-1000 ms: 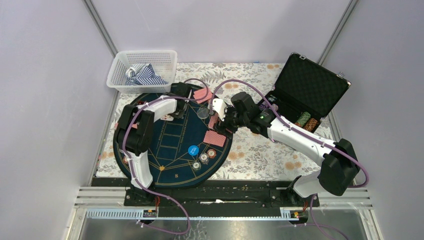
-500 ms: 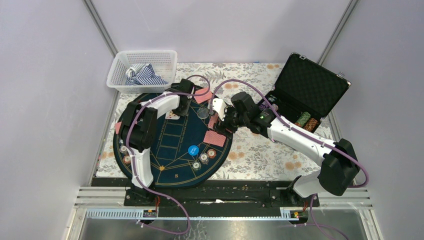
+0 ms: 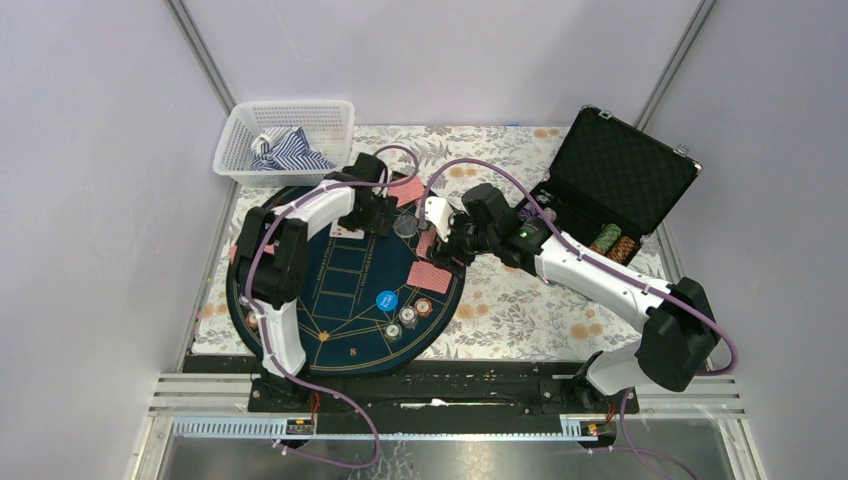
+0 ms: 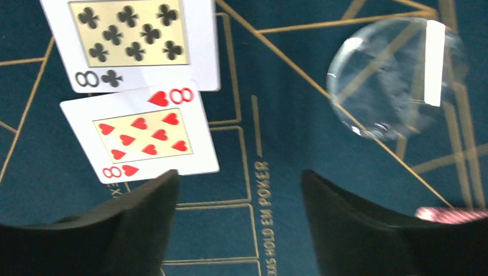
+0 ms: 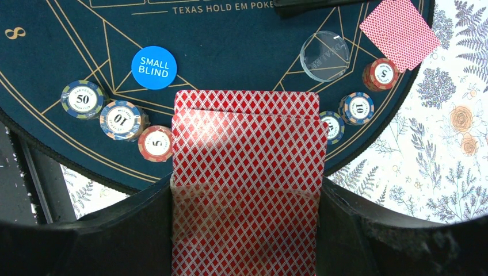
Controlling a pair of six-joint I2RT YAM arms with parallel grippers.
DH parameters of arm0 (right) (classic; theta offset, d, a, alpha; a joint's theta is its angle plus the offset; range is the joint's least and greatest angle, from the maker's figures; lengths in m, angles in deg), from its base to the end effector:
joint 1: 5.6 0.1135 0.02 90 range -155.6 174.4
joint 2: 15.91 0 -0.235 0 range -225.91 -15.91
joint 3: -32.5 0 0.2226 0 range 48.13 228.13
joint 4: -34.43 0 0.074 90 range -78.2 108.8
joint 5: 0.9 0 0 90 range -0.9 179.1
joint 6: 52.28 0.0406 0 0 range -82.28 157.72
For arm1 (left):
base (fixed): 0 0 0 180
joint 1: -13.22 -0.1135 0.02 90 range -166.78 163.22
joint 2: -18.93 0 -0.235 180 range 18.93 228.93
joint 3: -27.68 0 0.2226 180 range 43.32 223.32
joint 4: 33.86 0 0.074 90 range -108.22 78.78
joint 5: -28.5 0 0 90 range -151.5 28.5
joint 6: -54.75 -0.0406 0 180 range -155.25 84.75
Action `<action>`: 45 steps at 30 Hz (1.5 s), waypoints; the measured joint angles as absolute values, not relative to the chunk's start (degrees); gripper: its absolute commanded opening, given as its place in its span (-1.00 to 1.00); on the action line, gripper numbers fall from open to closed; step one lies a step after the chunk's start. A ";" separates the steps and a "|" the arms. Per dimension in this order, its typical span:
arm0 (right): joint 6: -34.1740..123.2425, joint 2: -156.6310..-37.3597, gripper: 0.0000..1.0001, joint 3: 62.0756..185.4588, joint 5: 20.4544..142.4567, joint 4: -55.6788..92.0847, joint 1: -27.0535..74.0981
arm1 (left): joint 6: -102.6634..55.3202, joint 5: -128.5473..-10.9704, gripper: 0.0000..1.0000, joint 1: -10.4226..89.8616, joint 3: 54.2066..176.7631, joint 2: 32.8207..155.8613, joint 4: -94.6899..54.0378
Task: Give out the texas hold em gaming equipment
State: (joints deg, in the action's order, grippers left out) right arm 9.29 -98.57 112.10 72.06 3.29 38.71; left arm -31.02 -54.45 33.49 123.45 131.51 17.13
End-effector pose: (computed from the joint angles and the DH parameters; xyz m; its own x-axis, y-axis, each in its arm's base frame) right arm 0.2103 0.2220 0.2713 0.0468 -0.5904 -0.8058 -0.9313 0.2658 -0.2489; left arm 0.3455 -0.1223 0.1603 -0.8883 0.2500 -0.3852 0.2354 0.9681 0.0855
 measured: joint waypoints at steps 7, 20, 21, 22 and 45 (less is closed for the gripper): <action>9.29 -98.57 -0.77 112.10 71.77 3.27 38.71 | -30.67 -73.92 0.97 26.37 117.14 114.33 15.56; 9.03 -98.46 -0.76 112.10 66.35 2.68 38.71 | -25.97 -115.98 0.97 25.69 106.80 99.40 8.10; 9.03 -98.41 -0.76 112.10 65.90 2.66 38.71 | -24.75 -117.77 0.97 26.59 105.71 99.71 7.49; 9.03 -98.35 -0.76 112.10 65.59 2.64 38.71 | -24.09 -118.80 0.96 27.15 105.16 100.01 7.23; 7.48 -97.67 -0.79 112.10 65.33 1.21 38.71 | -3.96 -133.05 -0.16 29.73 99.32 108.62 -8.70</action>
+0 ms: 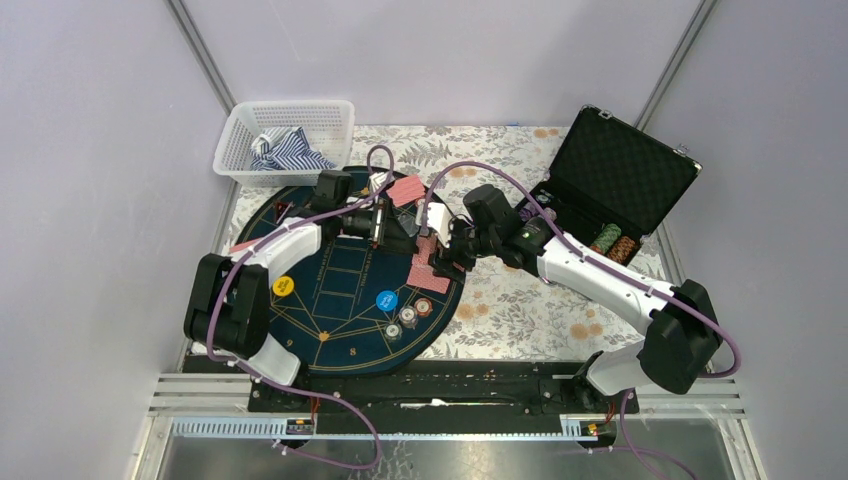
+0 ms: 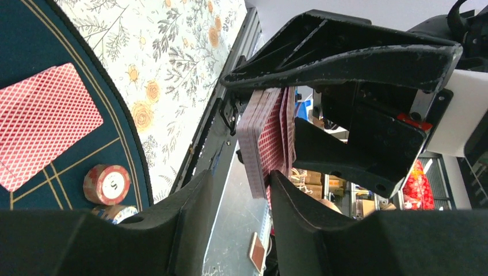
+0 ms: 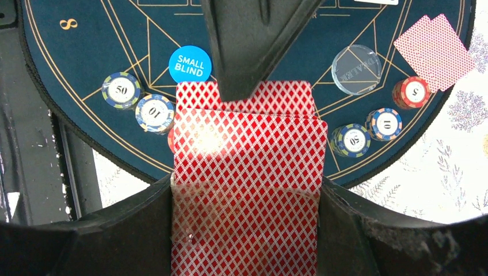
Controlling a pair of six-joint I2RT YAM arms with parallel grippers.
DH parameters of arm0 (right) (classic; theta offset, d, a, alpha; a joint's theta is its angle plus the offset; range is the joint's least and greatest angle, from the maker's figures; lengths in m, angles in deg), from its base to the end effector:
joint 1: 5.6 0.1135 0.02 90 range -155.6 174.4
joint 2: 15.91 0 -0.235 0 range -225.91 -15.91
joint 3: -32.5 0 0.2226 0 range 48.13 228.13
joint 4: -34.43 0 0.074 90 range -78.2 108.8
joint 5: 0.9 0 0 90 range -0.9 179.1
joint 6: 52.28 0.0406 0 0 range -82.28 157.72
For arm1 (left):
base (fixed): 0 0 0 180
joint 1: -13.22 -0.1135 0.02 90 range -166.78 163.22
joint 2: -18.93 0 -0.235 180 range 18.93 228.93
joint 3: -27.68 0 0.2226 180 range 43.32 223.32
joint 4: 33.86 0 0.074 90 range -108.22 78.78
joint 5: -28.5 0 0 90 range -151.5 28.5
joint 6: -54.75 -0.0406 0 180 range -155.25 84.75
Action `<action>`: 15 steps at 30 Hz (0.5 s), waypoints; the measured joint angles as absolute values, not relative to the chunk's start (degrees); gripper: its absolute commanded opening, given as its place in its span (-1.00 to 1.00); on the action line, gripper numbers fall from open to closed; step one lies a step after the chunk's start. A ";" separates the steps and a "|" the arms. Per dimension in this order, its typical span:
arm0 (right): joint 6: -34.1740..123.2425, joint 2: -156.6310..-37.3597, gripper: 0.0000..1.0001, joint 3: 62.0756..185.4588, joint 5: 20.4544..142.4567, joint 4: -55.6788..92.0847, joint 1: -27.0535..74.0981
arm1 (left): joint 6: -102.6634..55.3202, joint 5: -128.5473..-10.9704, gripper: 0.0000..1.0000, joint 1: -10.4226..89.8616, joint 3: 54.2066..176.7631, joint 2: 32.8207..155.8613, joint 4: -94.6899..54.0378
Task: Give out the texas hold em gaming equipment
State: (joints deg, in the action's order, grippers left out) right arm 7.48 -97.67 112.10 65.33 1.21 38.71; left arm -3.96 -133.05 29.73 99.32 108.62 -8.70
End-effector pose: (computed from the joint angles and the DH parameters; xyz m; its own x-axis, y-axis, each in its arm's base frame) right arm 0.2028 0.2208 0.2733 0.0825 -0.5636 -0.8219 -0.9641 0.1637 -0.2090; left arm 0.2706 -0.1204 0.2201 -0.9520 0.1107 -0.2855 0.3024 0.1924 -0.9336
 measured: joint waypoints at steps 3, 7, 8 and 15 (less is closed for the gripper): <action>7.22 -97.67 -0.79 112.10 65.94 0.97 38.71 | -2.15 -133.92 -0.20 28.68 98.38 108.62 -10.19; 6.96 -97.43 -0.78 112.10 66.14 1.06 38.71 | -0.47 -134.42 -0.22 26.69 97.44 108.56 -12.18; 6.91 -97.28 -0.79 112.10 66.14 1.08 38.71 | -0.03 -134.47 -0.20 26.17 97.03 108.36 -12.77; 6.72 -96.64 -0.79 112.10 66.57 1.80 38.71 | 3.84 -134.64 0.15 25.06 93.53 103.73 -19.09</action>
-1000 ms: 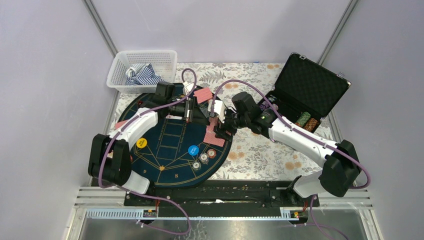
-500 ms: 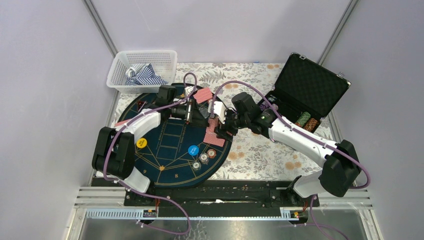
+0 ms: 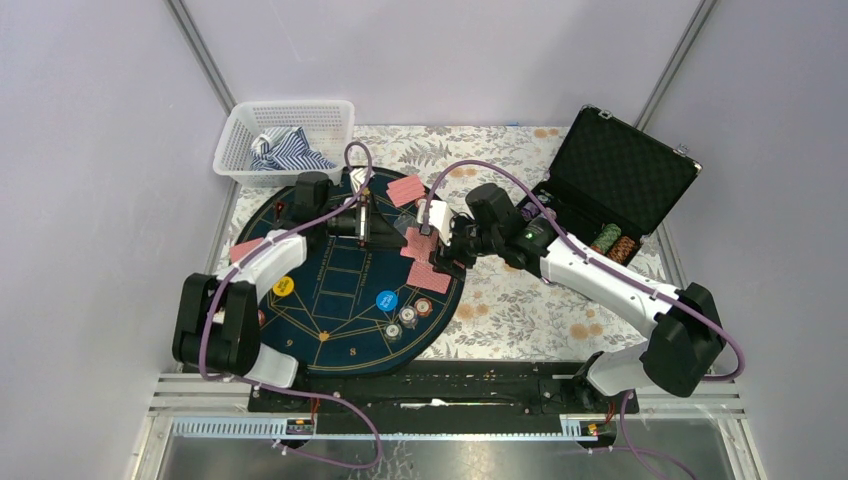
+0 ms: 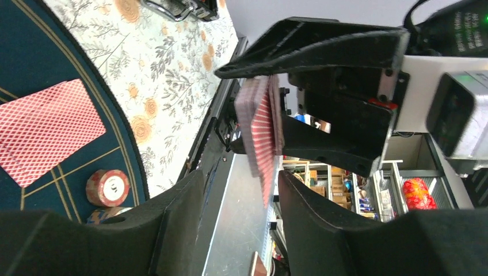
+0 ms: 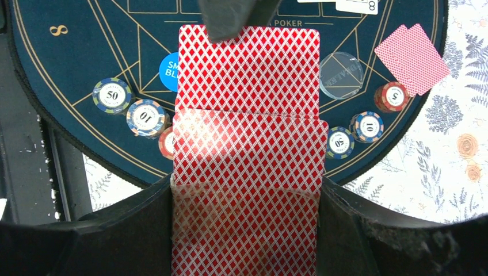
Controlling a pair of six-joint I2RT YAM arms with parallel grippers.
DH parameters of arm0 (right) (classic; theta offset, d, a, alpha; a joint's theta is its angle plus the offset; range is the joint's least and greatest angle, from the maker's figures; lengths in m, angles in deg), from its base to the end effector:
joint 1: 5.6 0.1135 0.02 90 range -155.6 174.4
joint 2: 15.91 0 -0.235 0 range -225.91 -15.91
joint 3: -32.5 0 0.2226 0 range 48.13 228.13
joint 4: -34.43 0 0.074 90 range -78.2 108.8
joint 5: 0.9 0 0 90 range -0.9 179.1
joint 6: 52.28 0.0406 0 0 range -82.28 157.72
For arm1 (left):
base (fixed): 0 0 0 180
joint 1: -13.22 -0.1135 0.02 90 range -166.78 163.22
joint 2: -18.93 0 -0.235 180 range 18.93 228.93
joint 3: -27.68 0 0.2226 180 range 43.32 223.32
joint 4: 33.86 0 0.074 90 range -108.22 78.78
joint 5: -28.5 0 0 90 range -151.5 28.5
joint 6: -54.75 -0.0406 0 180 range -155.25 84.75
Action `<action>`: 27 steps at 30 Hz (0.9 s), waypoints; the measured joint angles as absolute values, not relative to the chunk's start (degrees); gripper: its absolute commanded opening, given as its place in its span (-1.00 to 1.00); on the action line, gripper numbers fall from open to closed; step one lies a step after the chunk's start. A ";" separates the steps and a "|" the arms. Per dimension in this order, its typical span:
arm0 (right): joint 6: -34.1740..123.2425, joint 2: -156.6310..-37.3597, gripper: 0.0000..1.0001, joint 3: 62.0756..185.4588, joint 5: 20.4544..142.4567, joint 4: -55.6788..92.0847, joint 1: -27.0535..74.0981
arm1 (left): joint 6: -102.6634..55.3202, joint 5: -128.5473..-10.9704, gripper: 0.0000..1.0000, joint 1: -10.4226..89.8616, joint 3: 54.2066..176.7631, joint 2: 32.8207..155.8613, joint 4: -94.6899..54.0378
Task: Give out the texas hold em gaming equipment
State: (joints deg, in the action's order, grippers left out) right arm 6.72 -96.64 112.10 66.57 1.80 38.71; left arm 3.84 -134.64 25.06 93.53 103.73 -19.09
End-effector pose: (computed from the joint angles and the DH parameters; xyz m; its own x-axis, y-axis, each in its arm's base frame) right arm 0.2019 0.2189 0.2791 0.1089 -0.5586 -0.8223 -0.9533 0.1759 -0.2457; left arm 0.2666 -0.0956 0.2276 -0.9505 0.0124 -0.3106 0.3083 0.1654 -0.9368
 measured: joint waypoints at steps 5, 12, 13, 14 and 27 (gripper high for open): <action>6.74 -96.64 -0.79 112.10 67.16 2.59 38.71 | 7.73 -134.58 0.17 25.21 91.96 100.32 -25.03; 7.17 -96.67 -0.80 112.14 67.16 2.96 38.71 | 8.23 -133.66 -0.07 27.09 92.11 100.60 -25.34; 7.26 -96.67 -0.80 112.14 67.16 3.01 38.71 | 8.04 -133.51 -0.14 27.33 92.18 100.80 -24.97; 7.35 -96.67 -0.80 112.14 67.16 3.01 38.71 | 7.86 -133.33 -0.24 27.59 92.33 100.97 -24.44; 7.85 -96.67 -0.81 112.14 69.00 3.09 38.71 | 3.40 -131.32 -1.00 19.00 94.08 101.72 -17.01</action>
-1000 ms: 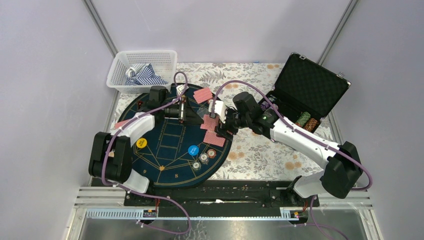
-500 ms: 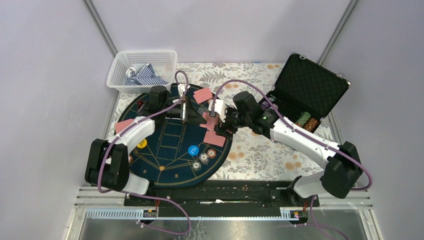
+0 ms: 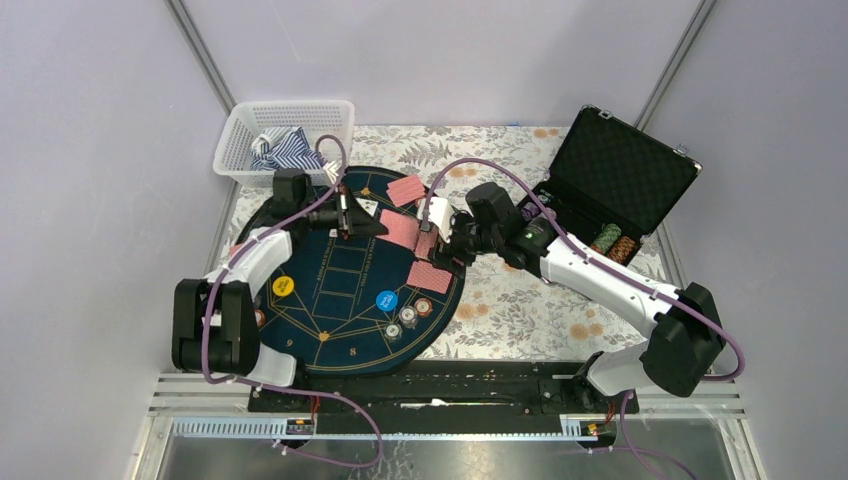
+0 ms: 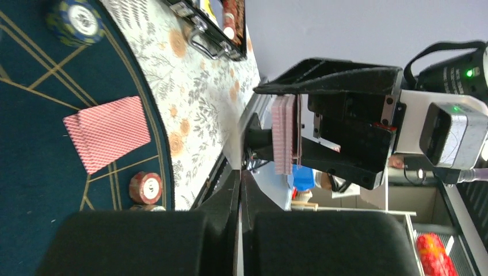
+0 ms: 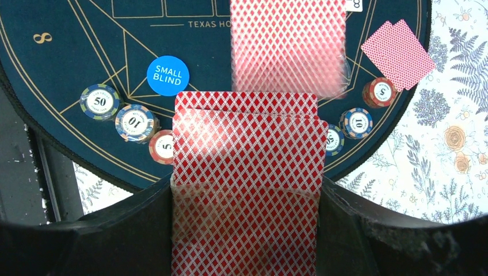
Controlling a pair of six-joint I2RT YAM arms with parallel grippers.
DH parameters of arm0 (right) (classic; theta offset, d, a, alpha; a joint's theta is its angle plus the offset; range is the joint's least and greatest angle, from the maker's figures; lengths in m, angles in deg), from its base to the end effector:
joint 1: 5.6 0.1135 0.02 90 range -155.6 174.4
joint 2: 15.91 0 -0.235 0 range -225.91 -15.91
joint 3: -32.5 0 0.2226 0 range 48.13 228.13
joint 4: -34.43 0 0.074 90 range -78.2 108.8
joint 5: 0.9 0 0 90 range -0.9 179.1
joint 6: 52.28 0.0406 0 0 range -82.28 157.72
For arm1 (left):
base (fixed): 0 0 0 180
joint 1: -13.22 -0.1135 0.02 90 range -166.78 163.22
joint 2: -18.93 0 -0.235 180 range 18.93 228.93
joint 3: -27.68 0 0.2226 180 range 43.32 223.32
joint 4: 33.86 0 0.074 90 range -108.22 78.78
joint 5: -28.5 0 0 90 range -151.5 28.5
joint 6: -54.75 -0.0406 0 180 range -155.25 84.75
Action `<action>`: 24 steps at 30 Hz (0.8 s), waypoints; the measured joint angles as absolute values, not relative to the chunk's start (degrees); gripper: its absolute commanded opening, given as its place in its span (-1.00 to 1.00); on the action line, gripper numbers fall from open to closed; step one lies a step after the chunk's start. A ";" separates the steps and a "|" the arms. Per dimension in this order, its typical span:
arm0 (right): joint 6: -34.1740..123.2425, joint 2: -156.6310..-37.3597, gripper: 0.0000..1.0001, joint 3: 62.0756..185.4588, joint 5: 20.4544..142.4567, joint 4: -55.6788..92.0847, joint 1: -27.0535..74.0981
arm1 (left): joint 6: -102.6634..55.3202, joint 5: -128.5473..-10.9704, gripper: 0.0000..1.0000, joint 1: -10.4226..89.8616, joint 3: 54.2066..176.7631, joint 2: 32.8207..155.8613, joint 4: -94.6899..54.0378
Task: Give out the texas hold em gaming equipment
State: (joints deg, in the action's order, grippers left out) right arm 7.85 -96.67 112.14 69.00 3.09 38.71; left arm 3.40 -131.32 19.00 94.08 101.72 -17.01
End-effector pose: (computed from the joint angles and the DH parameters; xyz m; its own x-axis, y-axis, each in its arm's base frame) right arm 0.2045 0.2191 0.2809 0.0970 -0.5589 -0.8235 -0.9401 0.2204 -0.2603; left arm 0.2724 -0.0659 0.2356 -0.9354 -0.1219 -0.3319 0.2965 0.2408 -0.9242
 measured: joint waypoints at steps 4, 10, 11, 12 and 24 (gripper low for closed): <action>7.85 -96.67 -0.81 112.14 69.31 3.49 38.71 | 0.15 -129.53 -1.00 14.83 95.04 101.54 -11.96; 7.85 -96.67 -0.81 112.14 70.24 3.99 38.71 | -14.74 -116.11 -1.00 10.98 103.00 100.91 6.12; 7.85 -96.67 -0.81 112.14 70.27 4.06 38.71 | -16.77 -113.13 -1.00 10.83 103.94 100.56 8.02; 7.85 -96.67 -0.81 112.14 70.27 4.08 38.71 | -19.26 -108.94 -1.00 10.85 104.96 99.93 10.44; 8.22 -96.67 -0.81 112.12 70.44 4.51 38.71 | -39.63 -56.61 -1.00 12.90 102.21 95.95 17.17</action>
